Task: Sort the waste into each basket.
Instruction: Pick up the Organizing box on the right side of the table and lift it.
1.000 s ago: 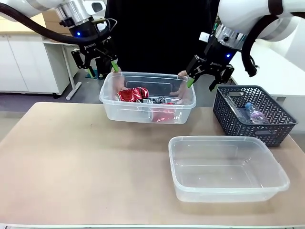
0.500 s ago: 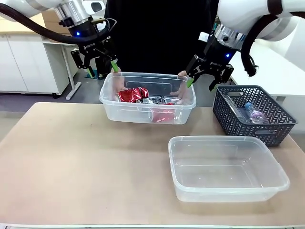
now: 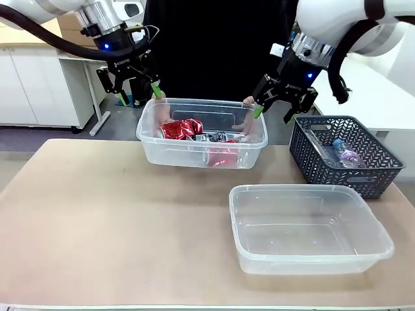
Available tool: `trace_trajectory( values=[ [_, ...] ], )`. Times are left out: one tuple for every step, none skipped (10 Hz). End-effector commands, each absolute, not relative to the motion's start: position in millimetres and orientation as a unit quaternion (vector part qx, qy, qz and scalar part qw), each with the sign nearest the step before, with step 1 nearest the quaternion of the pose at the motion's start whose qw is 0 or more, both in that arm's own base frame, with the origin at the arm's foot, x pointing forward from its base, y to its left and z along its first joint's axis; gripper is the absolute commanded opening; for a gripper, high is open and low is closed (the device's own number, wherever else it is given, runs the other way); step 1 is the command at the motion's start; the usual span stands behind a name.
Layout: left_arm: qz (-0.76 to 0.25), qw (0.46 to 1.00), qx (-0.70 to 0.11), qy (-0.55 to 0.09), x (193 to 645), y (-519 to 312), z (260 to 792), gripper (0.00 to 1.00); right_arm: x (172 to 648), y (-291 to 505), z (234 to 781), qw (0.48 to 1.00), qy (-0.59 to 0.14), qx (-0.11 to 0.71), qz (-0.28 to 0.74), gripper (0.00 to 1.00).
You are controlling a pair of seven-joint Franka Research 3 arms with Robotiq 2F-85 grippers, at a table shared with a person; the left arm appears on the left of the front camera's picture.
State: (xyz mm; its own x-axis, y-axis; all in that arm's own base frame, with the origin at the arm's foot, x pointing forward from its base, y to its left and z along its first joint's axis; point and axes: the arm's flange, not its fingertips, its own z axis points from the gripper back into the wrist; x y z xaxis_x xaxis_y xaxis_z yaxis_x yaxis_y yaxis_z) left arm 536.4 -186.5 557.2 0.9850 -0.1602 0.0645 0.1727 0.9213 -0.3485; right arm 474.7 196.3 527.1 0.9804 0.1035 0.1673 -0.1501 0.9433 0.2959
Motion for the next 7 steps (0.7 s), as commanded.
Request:
trace_trajectory(
  values=[
    [-0.148,0.976,-0.159,-0.023,476.1,-173.0,579.6,1.0,394.6,156.7,551.4,0.961,-0.091,0.236,0.111,1.0],
    [-0.178,0.973,-0.15,-0.011,428.4,-165.4,585.7,1.0,343.7,138.1,559.3,0.943,-0.1,0.288,0.135,1.0],
    [-0.179,0.974,-0.139,-0.017,410.1,-163.4,585.5,1.0,325.0,132.8,559.7,0.94,-0.11,0.295,0.135,1.0],
    [-0.201,0.968,-0.147,-0.029,380.4,-163.5,583.0,1.0,300.0,126.5,555.9,0.944,-0.144,0.284,0.087,1.0],
    [-0.192,0.97,-0.137,-0.06,361.9,-167.0,578.4,1.0,284.2,125.8,549.6,0.955,-0.174,0.237,0.049,1.0],
    [-0.203,0.969,-0.123,-0.072,358.1,-171.2,573.9,1.0,279.0,129.4,543.3,0.963,-0.186,0.187,0.046,1.0],
    [-0.188,0.971,-0.144,-0.022,377.5,-169.6,595.2,1.0,299.1,124.7,561.1,0.946,-0.142,0.276,0.094,1.0]
  ],
)
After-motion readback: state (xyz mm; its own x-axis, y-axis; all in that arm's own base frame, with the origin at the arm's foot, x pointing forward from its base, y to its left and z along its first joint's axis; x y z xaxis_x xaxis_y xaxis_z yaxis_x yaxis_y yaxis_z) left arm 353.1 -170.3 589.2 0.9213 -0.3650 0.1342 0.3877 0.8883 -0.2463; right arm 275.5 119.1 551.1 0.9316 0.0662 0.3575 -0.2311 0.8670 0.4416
